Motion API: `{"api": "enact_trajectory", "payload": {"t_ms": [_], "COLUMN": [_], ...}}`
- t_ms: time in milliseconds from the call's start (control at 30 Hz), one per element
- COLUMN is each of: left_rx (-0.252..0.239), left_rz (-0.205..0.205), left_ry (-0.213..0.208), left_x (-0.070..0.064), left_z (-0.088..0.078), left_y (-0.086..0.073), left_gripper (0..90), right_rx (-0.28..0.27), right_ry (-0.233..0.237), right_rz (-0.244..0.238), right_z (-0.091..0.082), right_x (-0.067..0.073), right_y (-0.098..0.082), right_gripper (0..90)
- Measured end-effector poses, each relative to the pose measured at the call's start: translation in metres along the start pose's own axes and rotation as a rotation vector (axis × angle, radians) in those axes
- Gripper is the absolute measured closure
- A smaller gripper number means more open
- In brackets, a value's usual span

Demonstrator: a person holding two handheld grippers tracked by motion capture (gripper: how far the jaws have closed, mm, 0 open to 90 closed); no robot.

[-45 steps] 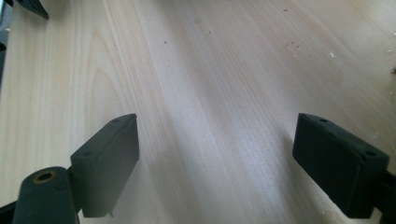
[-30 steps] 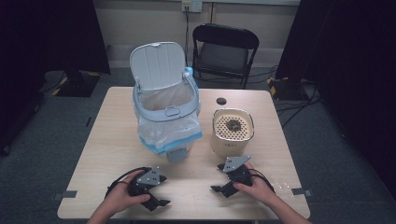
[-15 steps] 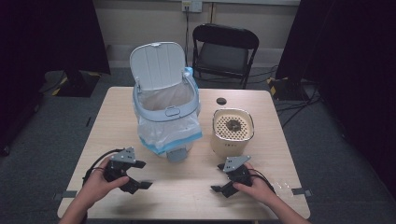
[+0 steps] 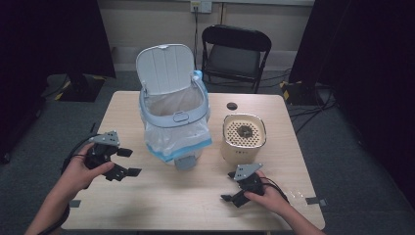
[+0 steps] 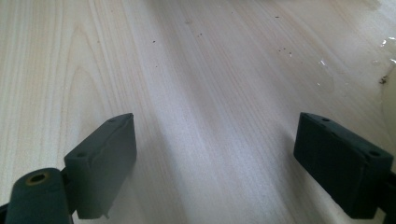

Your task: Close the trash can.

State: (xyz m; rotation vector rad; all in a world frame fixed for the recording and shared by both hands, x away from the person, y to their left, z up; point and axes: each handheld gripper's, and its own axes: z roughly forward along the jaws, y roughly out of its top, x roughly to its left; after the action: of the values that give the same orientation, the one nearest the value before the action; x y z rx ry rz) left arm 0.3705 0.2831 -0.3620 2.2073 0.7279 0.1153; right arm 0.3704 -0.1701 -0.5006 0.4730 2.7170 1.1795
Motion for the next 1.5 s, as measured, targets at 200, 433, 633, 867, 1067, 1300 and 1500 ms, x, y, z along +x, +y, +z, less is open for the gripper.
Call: {"api": "enact_trajectory", "payload": {"t_ms": [200, 433, 633, 867, 1067, 1300, 1500], "left_rx": [0.002, 0.012, -0.013, -0.003, -0.013, -0.042, -0.049], "left_rz": [0.012, 0.014, 0.005, 0.001, 0.0, -0.007, -0.01], "left_ry": [0.027, 0.034, 0.037, 0.049, 0.05, 0.052, 0.06], "left_x": [0.009, 0.016, 0.025, 0.036, 0.044, 0.049, 0.052], "left_z": [-0.012, -0.02, -0.031, -0.037, -0.042, -0.046, -0.045], "left_y": [0.017, 0.036, 0.05, 0.063, 0.081, 0.102, 0.111], "left_gripper": [16.2, 16.2, 16.1, 16.1, 16.1, 16.1, 16.1], "right_rx": [0.001, -0.003, -0.001, -0.002, -0.002, -0.001, -0.001], "right_ry": [0.0, -0.003, -0.003, -0.007, -0.008, -0.01, -0.01], "right_rz": [0.001, -0.001, 0.001, 0.001, 0.003, 0.007, 0.007], "right_z": [0.0, 0.0, 0.0, 0.0, -0.001, -0.002, -0.002], "right_x": [0.0, 0.0, 0.0, 0.0, 0.001, 0.001, 0.001], "right_y": [0.0, 0.0, 0.0, 0.0, -0.001, -0.002, -0.002], "right_gripper": [12.5, 12.5, 12.5, 12.4, 12.4, 12.4, 12.4]}}
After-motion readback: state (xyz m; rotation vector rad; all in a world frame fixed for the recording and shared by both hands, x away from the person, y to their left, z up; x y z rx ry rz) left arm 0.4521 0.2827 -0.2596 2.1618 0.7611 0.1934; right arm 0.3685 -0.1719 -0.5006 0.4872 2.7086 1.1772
